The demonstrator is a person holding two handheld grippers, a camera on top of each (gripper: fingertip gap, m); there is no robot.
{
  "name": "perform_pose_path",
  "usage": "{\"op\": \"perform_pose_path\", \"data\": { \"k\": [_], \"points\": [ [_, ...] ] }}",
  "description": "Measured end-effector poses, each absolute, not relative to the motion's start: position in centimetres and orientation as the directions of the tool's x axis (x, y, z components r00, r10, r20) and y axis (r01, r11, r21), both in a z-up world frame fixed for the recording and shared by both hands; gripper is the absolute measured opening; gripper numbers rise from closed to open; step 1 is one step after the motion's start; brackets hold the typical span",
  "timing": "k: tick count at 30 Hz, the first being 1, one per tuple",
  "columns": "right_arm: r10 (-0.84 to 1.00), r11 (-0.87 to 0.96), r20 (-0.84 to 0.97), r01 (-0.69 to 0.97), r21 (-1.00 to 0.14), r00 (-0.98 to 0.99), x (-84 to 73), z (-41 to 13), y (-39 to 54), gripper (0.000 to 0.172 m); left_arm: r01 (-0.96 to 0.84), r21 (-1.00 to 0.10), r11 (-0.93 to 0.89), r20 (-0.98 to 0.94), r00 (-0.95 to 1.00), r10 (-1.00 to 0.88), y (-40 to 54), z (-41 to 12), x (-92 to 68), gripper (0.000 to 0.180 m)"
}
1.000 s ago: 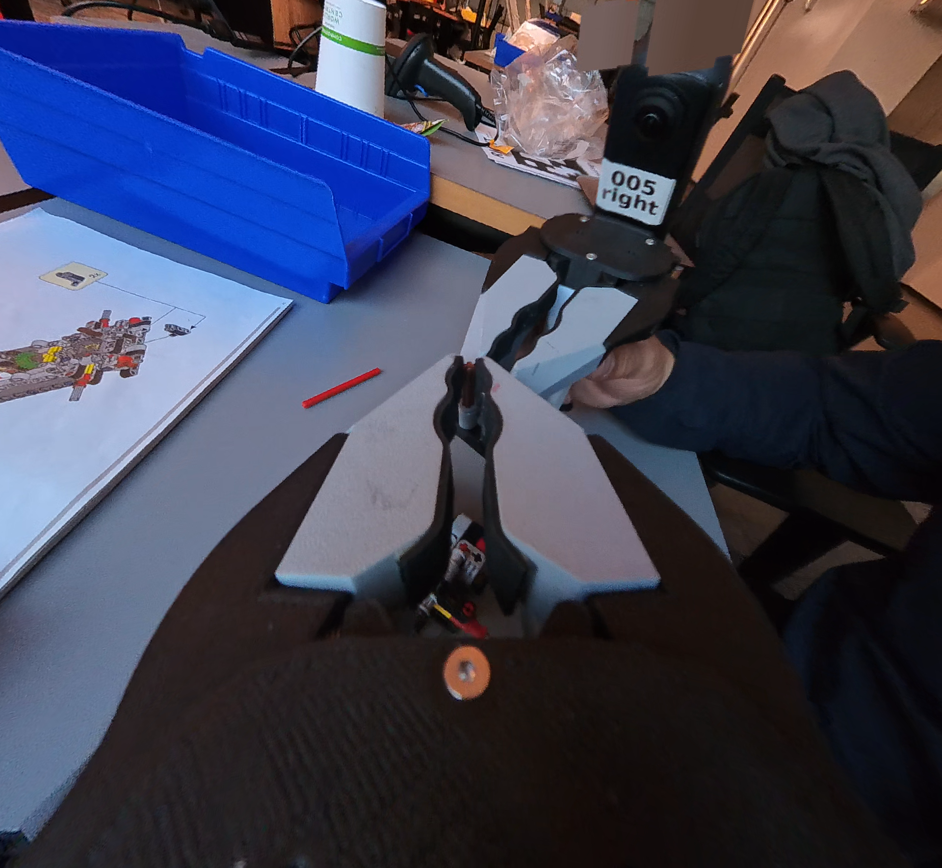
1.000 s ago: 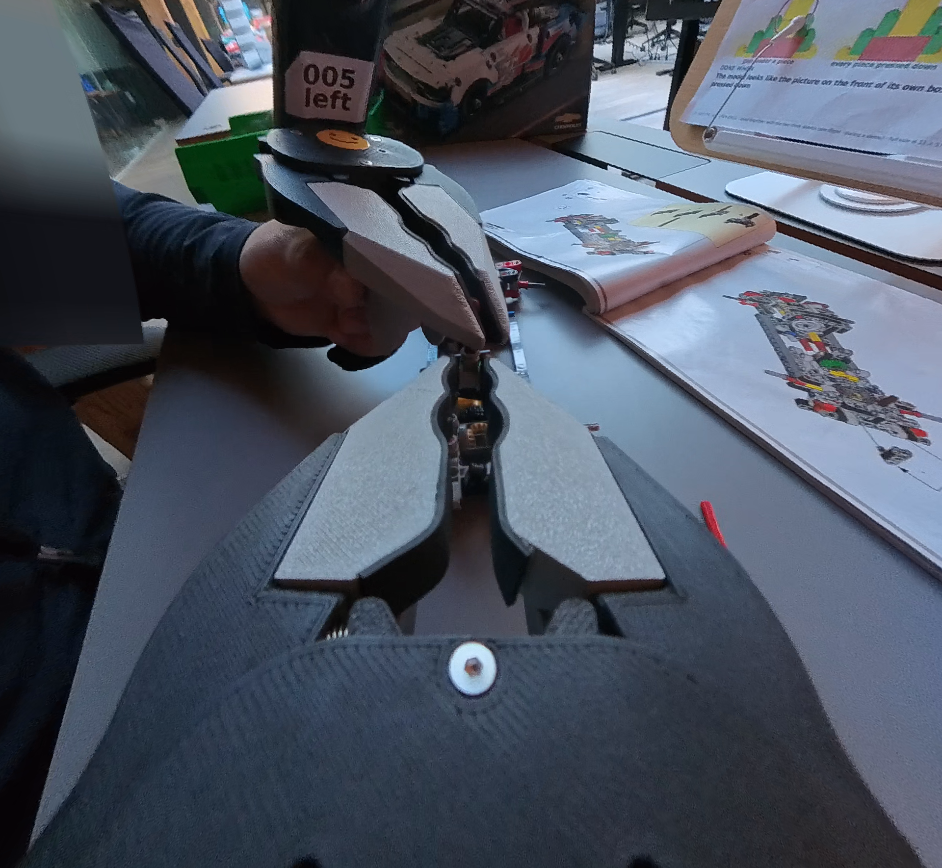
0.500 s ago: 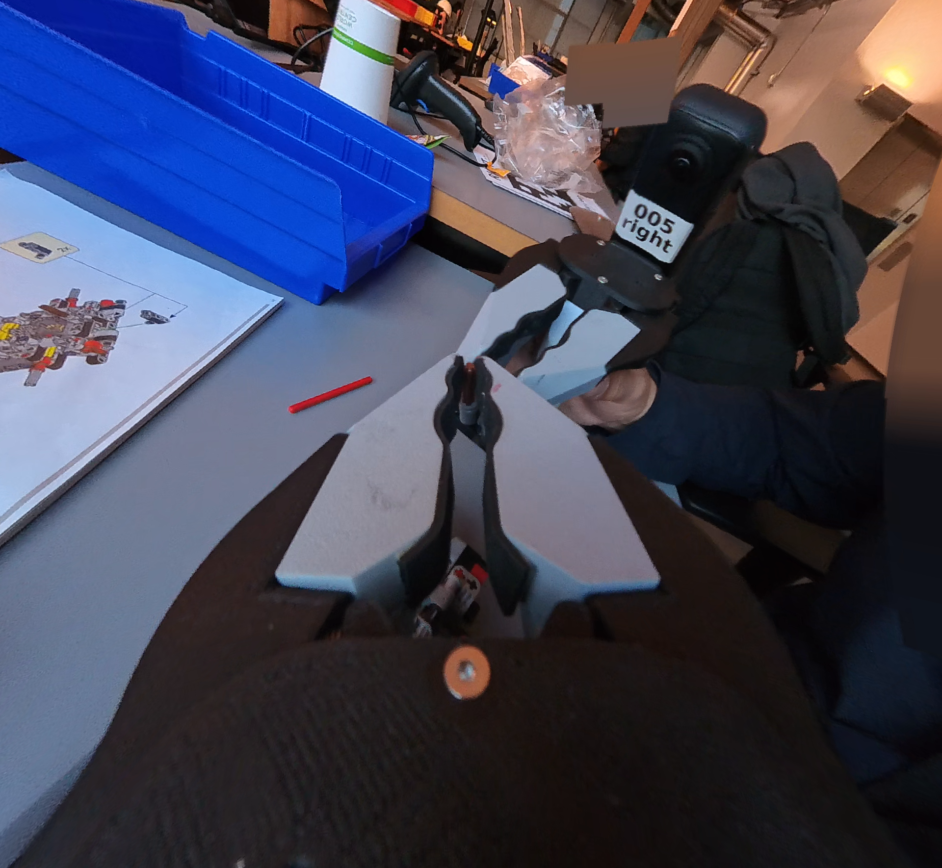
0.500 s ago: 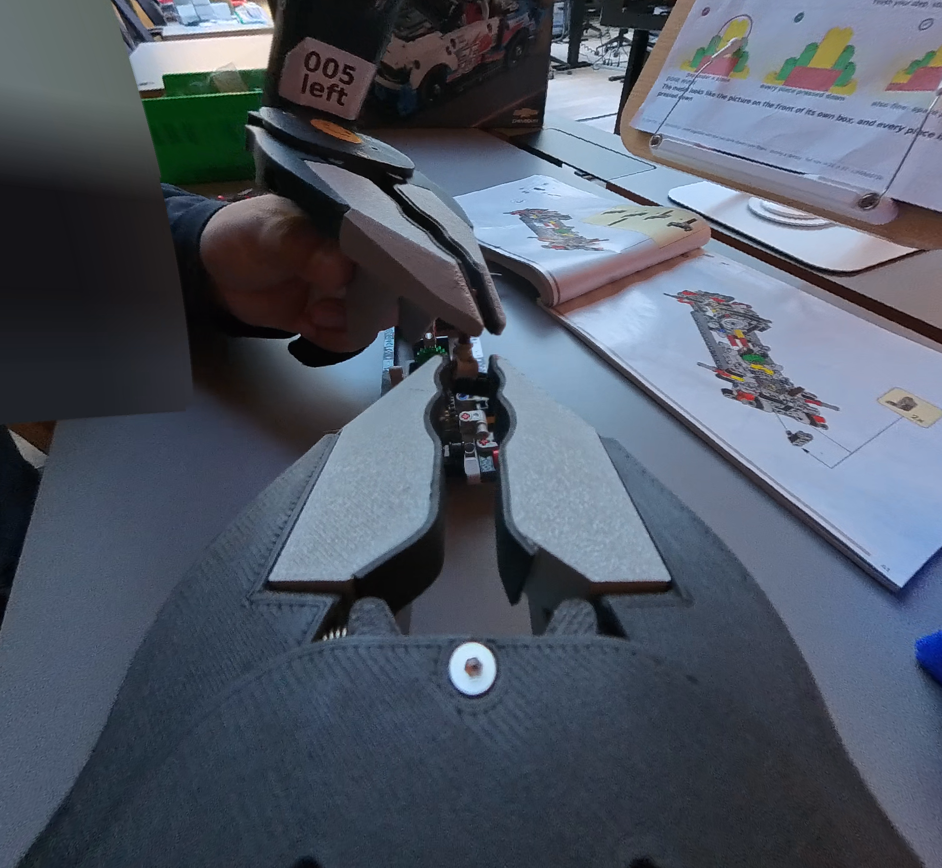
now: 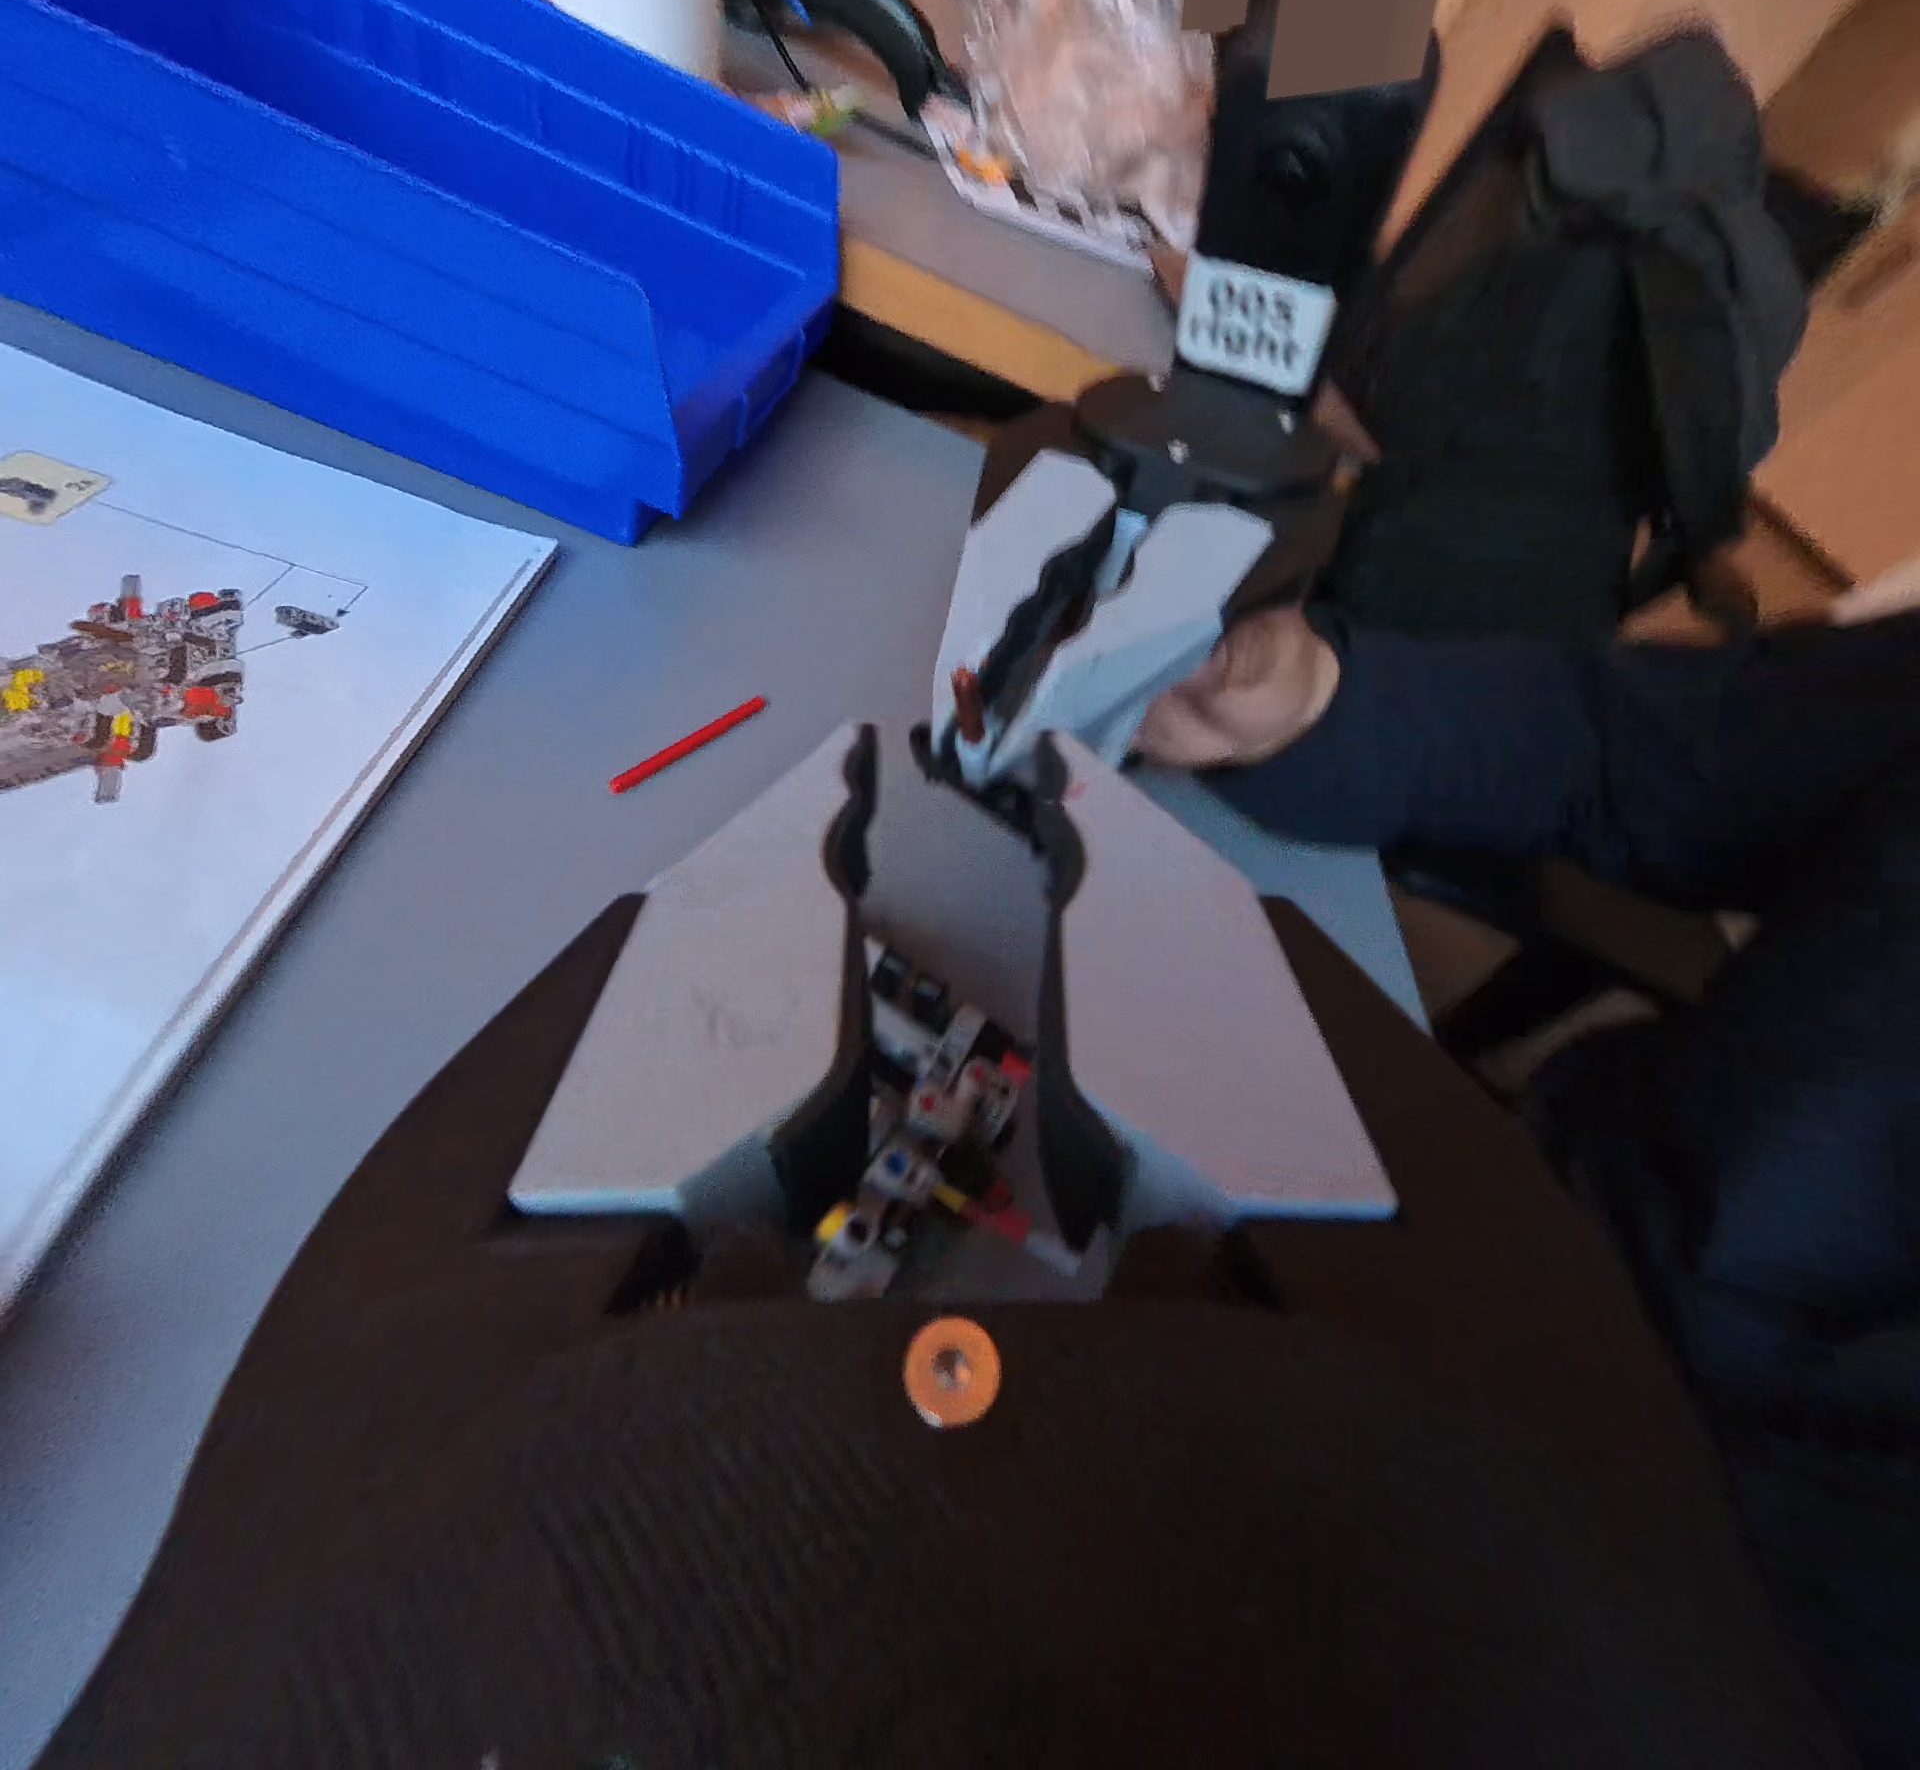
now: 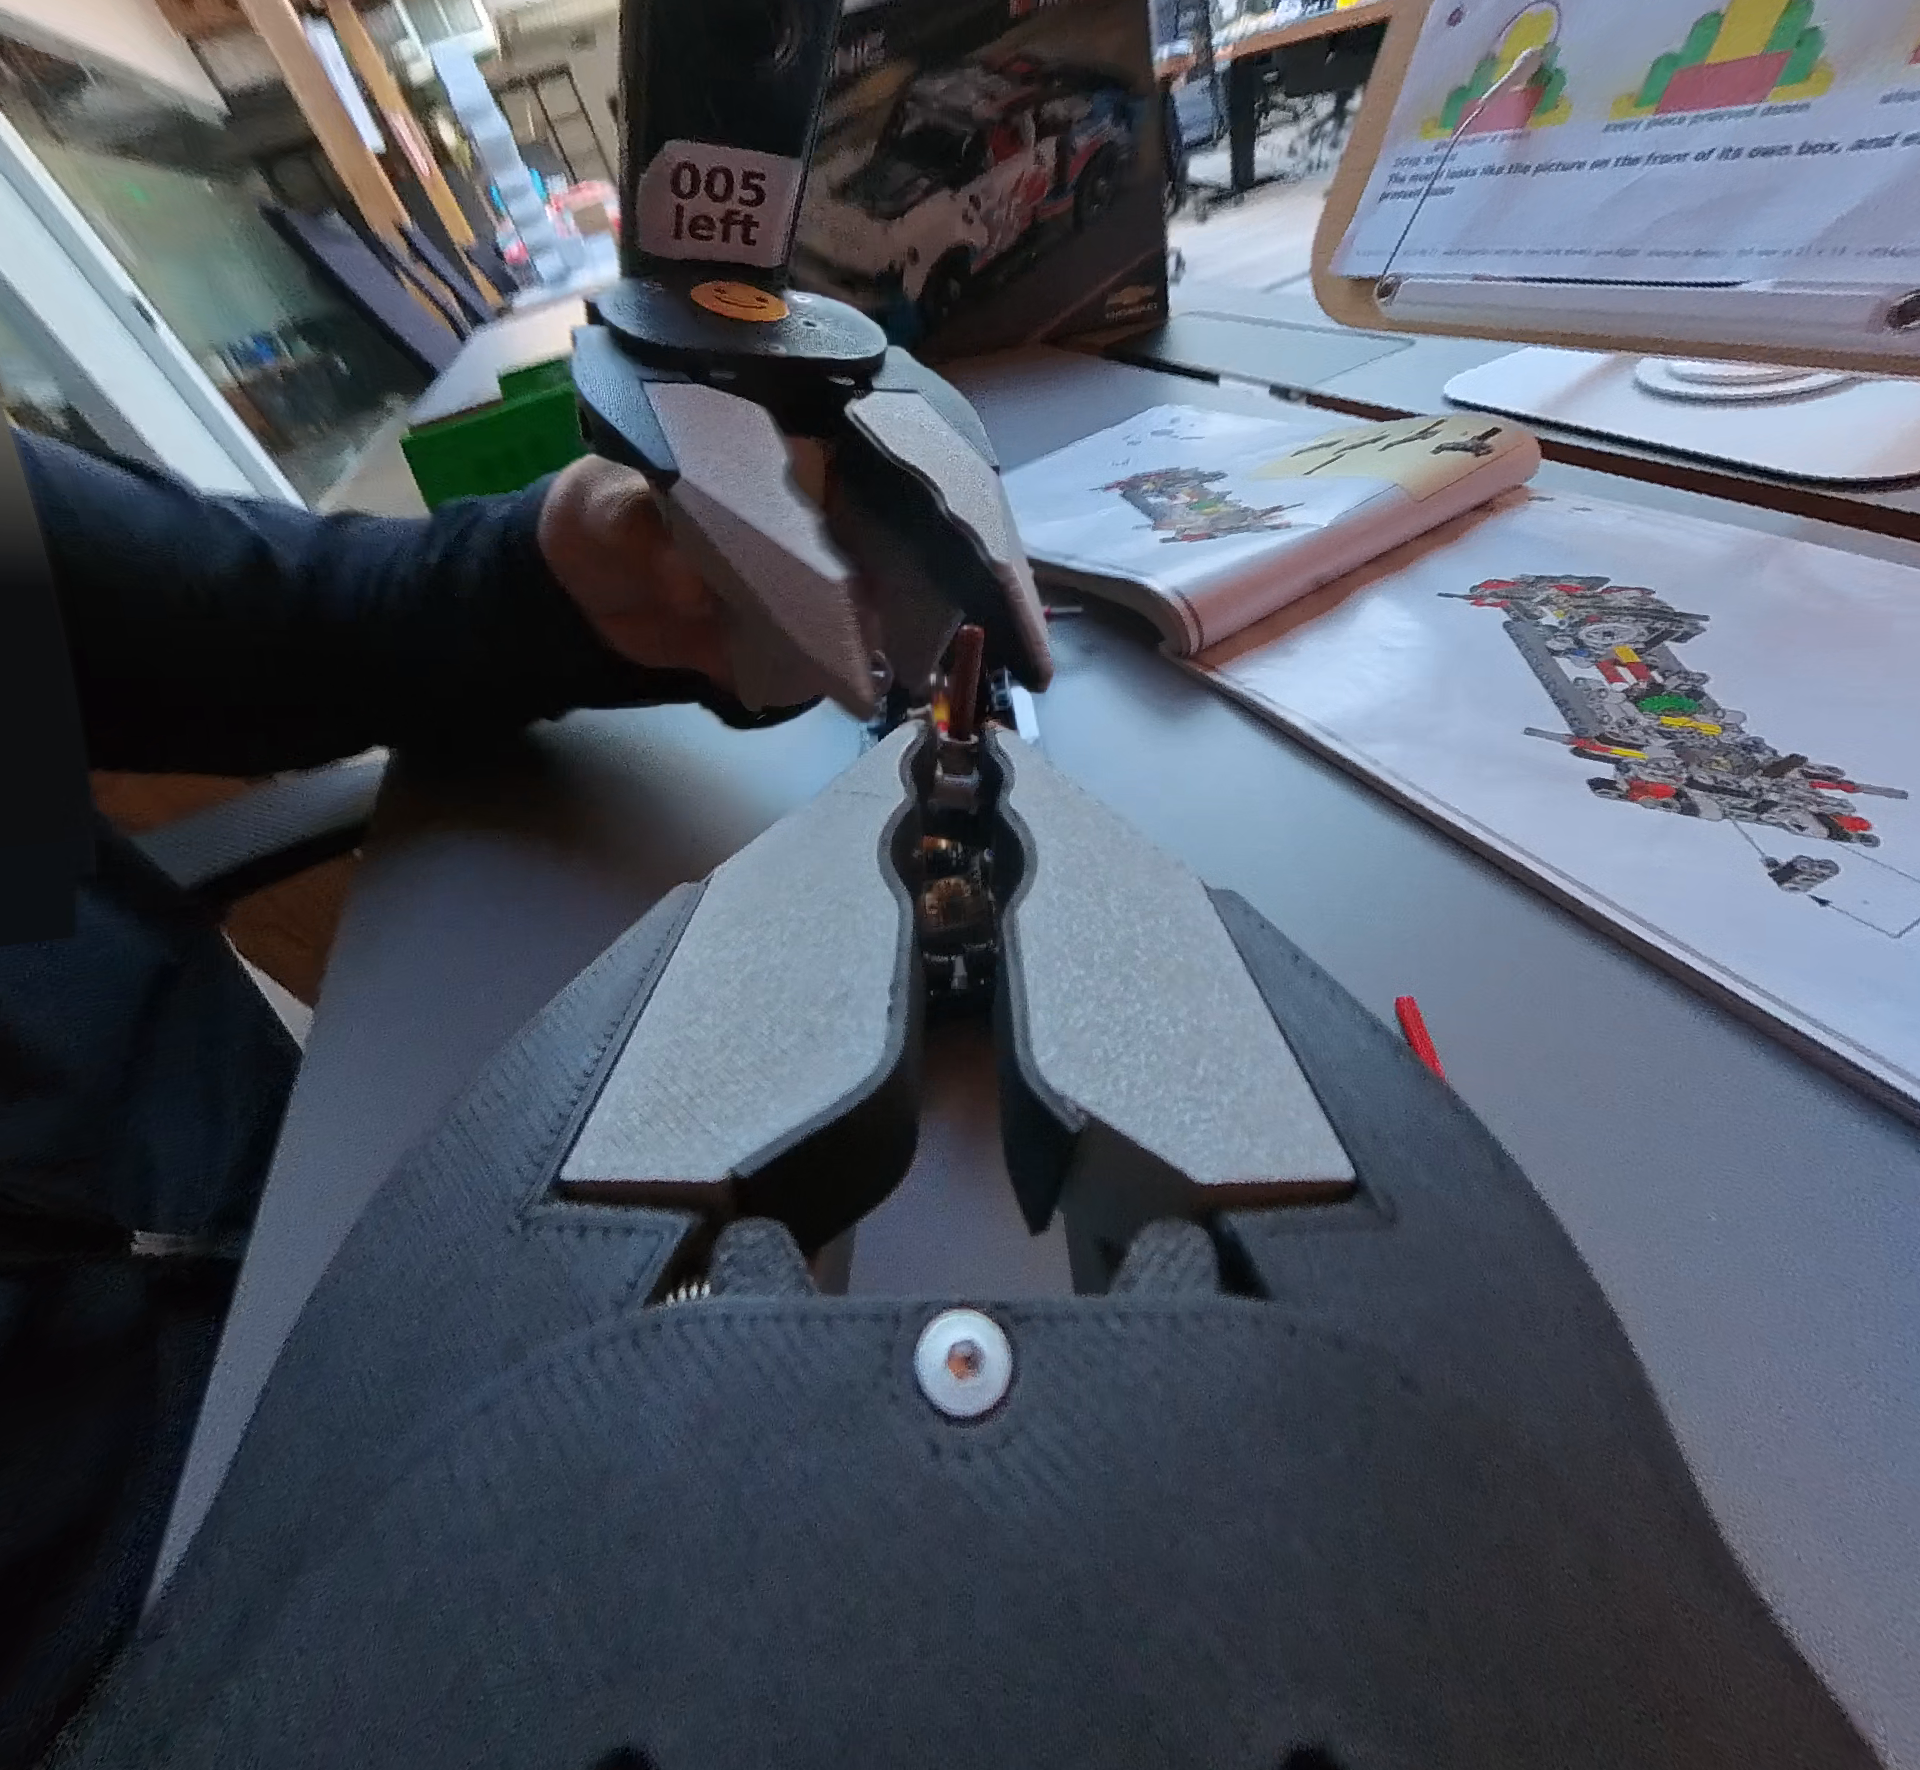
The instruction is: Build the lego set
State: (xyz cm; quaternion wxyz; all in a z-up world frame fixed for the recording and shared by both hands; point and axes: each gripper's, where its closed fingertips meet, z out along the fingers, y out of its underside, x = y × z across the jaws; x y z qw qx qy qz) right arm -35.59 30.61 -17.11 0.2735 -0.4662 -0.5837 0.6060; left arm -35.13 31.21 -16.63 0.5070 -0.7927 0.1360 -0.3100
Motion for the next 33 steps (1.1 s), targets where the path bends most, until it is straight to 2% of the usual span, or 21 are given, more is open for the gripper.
{"op": "perform_pose_path", "data": {
  "k": [2,4,6,10,14,18,22,33],
  "points": [
    [0.849,-0.244,-0.3,0.18,-0.953,-0.435,-35.3,-16.3,31.2,0.004,0.021,-0.879,-0.476,0.335,0.737,-0.587,30.7,-16.4,-35.9,0.044],
    [0.796,-0.311,-0.346,0.154,-0.938,-0.496,-34.9,-15.3,30.9,0.004,0.047,-0.892,-0.449,0.347,0.708,-0.615,30.5,-15.5,-36.1,0.054],
    [0.749,-0.357,-0.353,0.107,-0.928,-0.56,-34.5,-13.9,30.4,0.004,0.062,-0.895,-0.442,0.371,0.654,-0.659,30.0,-15.3,-35.1,0.062],
    [0.694,-0.397,-0.336,0.05,-0.916,-0.637,-33.8,-12.4,29.5,0.005,0.06,-0.897,-0.438,0.393,0.561,-0.728,29.0,-14.8,-32.5,0.065],
    [0.668,-0.403,-0.316,0.029,-0.915,-0.674,-33.8,-12.0,28.4,0.005,0.103,-0.893,-0.438,0.423,0.524,-0.739,29.0,-14.5,-31.5,0.061],
    [0.711,-0.348,-0.257,-0.009,-0.937,-0.655,-34.0,-12.1,28.1,0.005,0.1,-0.908,-0.408,0.395,0.532,-0.749,29.0,-14.6,-31.2,0.04],
    [0.702,-0.358,-0.279,0.014,-0.934,-0.655,-34.0,-12.4,28.5,0.005,0.077,-0.925,-0.373,0.345,0.582,-0.736,29.3,-14.7,-31.5,0.04],
    [0.799,-0.154,-0.148,0.041,-0.987,-0.583,-33.8,-14.3,29.8,0.006,-0.263,-0.901,-0.345,0.044,0.735,-0.676,30.0,-17.8,-33.2,0.039]
  ]
}}
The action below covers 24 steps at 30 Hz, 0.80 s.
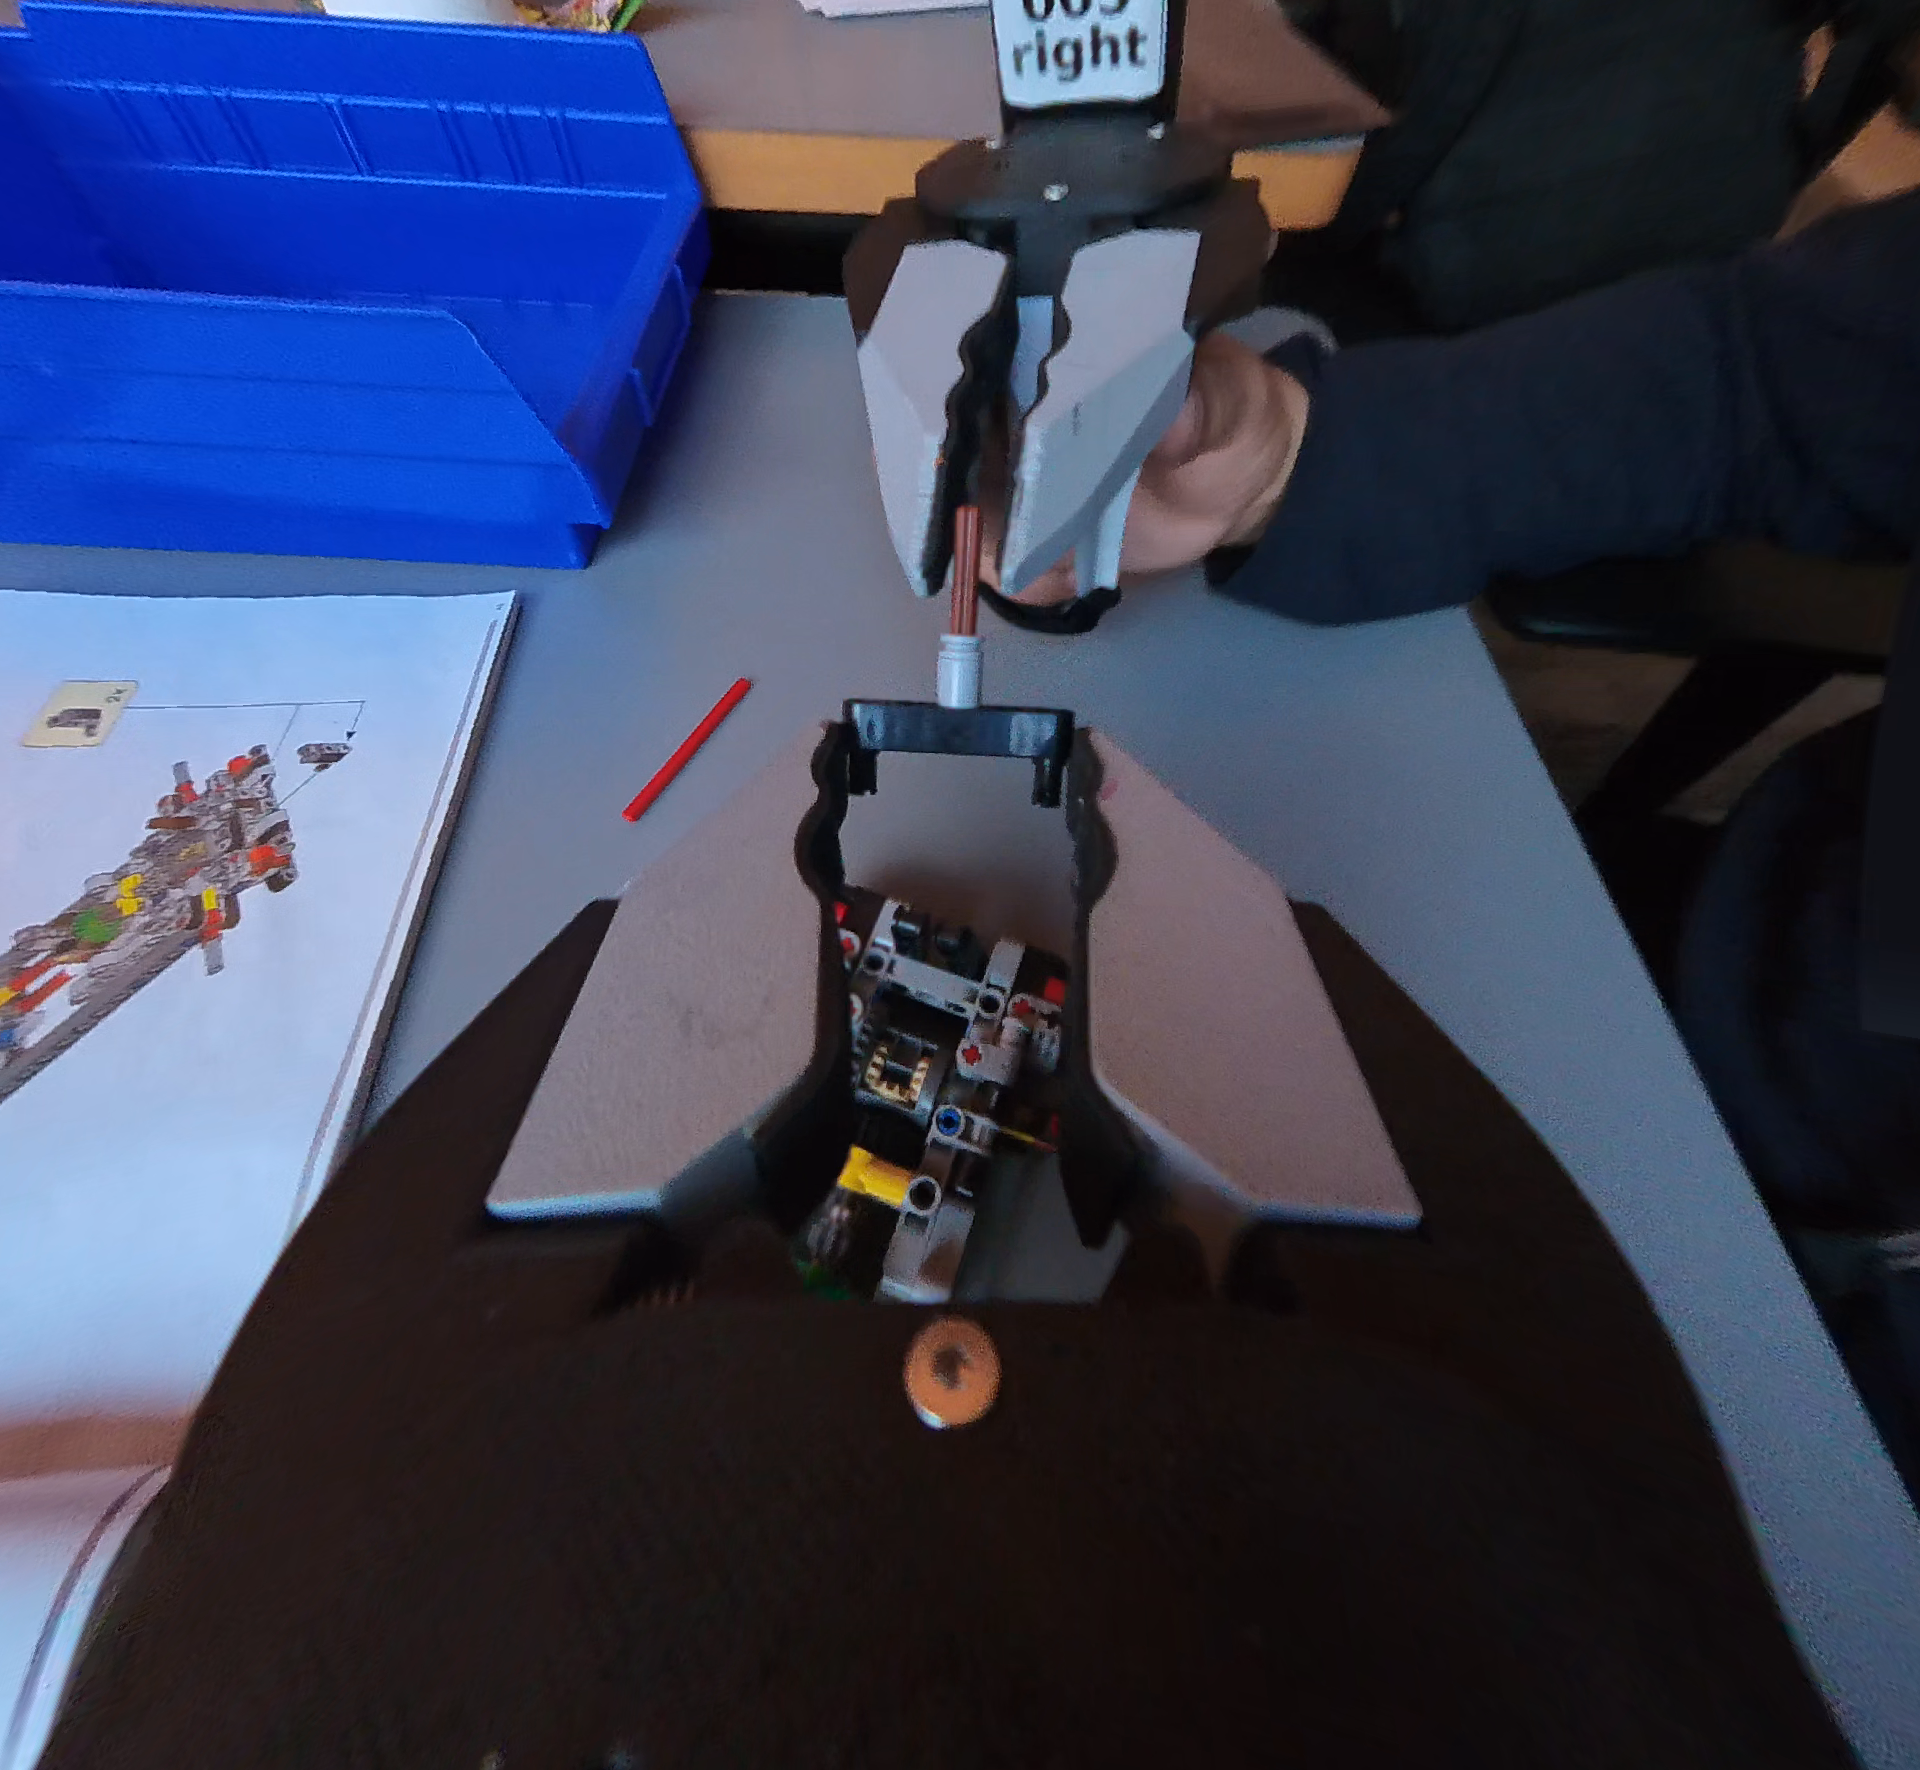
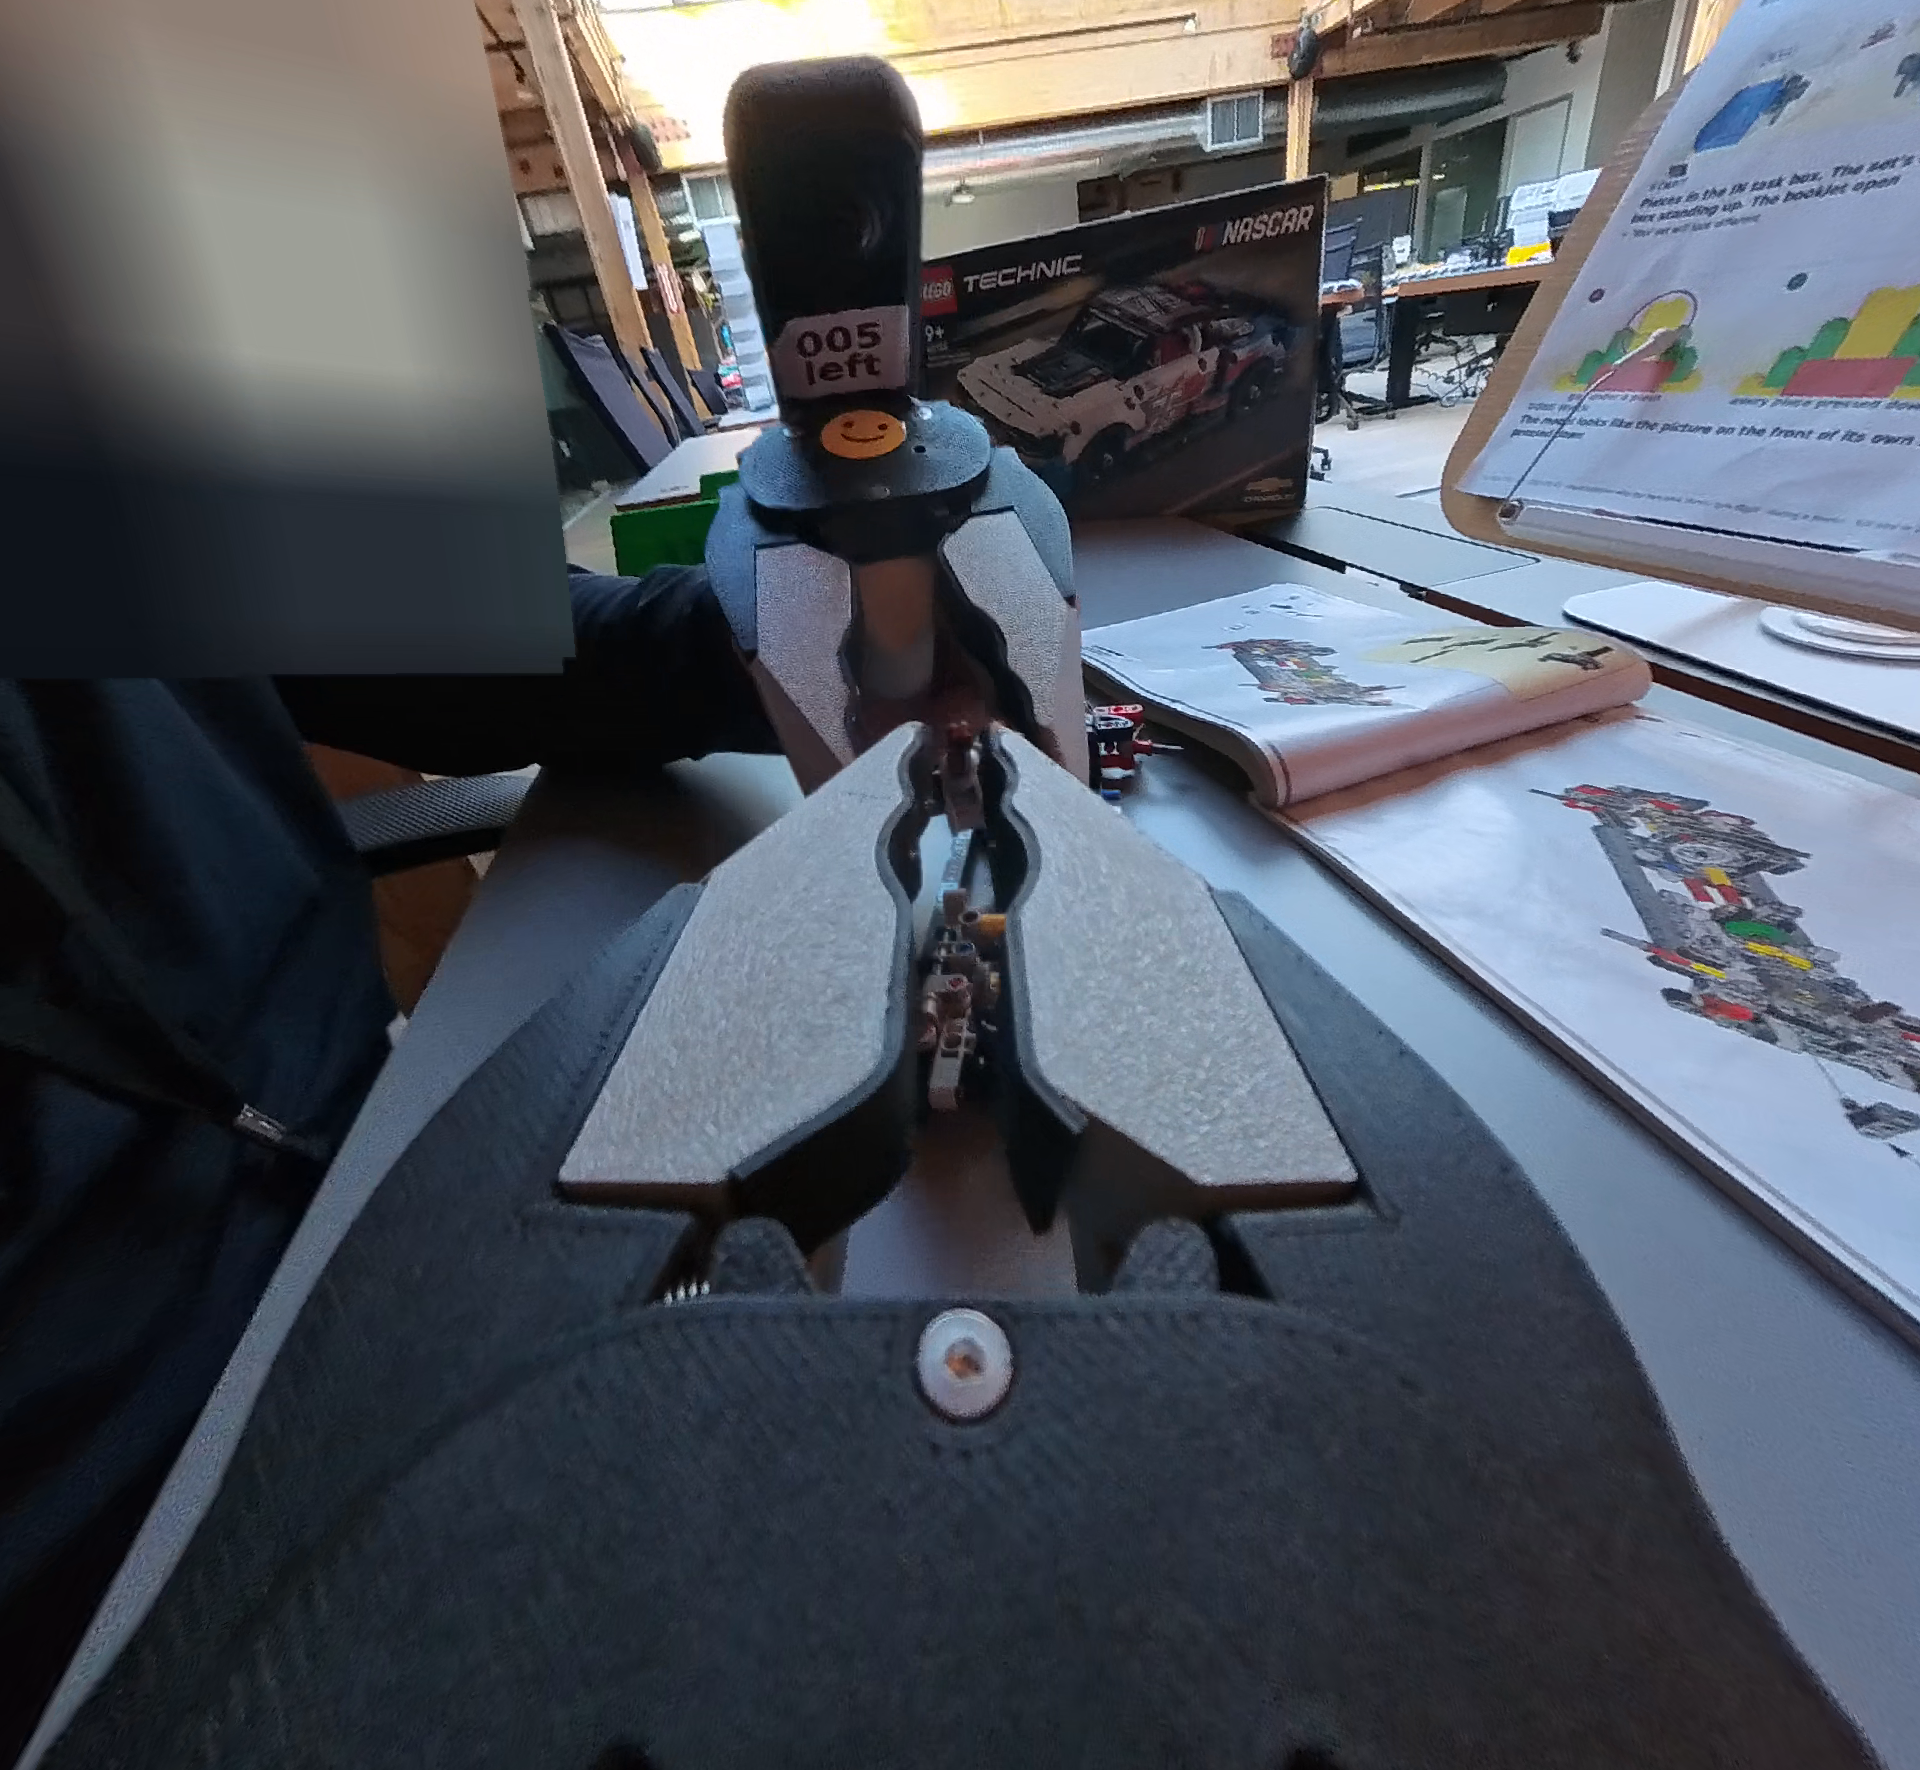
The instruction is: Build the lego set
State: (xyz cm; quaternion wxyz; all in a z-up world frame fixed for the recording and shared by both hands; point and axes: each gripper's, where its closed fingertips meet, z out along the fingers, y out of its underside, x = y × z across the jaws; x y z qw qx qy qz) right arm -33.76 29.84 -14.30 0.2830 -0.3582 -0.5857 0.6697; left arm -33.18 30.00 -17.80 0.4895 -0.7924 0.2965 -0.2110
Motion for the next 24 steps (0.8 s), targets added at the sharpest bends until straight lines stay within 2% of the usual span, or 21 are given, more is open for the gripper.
{"op": "perform_pose_path", "data": {
  "k": [5,8,14,20,24],
  "points": [
    [0.801,-0.054,-0.102,0.099,-0.994,-0.589,-33.9,-15.8,29.0,0.01,-0.314,-0.886,-0.341,0.006,0.728,-0.686,29.9,-18.4,-33.0,0.04],
    [0.813,-0.005,-0.066,0.106,-0.994,-0.579,-34.0,-16.2,28.9,0.004,-0.309,-0.888,-0.342,0.019,0.717,-0.697,29.7,-18.4,-32.9,0.039],
    [0.812,0.024,-0.072,0.155,-0.988,-0.579,-34.2,-17.0,28.7,0.009,-0.337,-0.871,-0.357,0.014,0.711,-0.703,29.6,-19.0,-32.9,0.04],
    [0.838,0.122,0.0,0.188,-0.975,-0.545,-34.4,-17.7,28.8,0.004,-0.369,-0.849,-0.378,-0.008,0.724,-0.69,29.7,-19.7,-33.2,0.039],
    [0.869,0.135,-0.03,0.294,-0.946,-0.494,-35.3,-18.9,29.5,0.004,-0.419,-0.816,-0.398,-0.046,0.734,-0.678,29.5,-19.5,-35.3,0.037]
  ]
}}
